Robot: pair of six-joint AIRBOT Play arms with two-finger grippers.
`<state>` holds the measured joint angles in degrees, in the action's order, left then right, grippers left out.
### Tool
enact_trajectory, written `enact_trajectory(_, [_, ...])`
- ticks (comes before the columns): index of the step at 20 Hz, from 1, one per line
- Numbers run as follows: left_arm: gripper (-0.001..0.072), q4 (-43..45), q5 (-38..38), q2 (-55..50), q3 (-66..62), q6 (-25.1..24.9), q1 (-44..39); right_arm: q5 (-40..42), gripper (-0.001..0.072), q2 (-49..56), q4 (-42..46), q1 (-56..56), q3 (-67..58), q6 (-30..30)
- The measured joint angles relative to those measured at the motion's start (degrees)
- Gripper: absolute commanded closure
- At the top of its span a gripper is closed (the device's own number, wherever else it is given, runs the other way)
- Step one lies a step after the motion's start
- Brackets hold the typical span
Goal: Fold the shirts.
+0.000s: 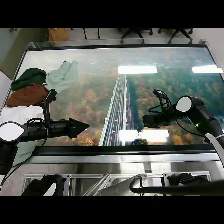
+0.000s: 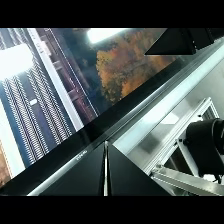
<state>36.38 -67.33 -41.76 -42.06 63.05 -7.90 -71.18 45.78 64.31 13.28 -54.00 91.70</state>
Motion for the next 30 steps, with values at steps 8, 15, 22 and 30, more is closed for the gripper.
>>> enact_trajectory(8, [0.0689,4.0,8.7,-0.5,-1.5,-0.1,1.4,1.0,0.0691,0.0,0.0,0.0,0.0,0.0])
enact_trajectory(15, [-0.0004,21.2,19.6,-16.2,-13.7,-0.1,17.2,6.0,0.0157,0.8,0.0,0.0,0.0,0.0])
enact_trajectory(22, [-0.0004,16.5,22.0,-48.9,-32.5,0.1,24.7,14.8,0.0158,4.3,0.2,-0.4,0.0,0.0])
enact_trajectory(30, [-0.0002,16.8,23.3,-70.1,-52.4,0.1,23.3,16.7,0.0158,9.3,0.2,-0.5,0.0,0.0])
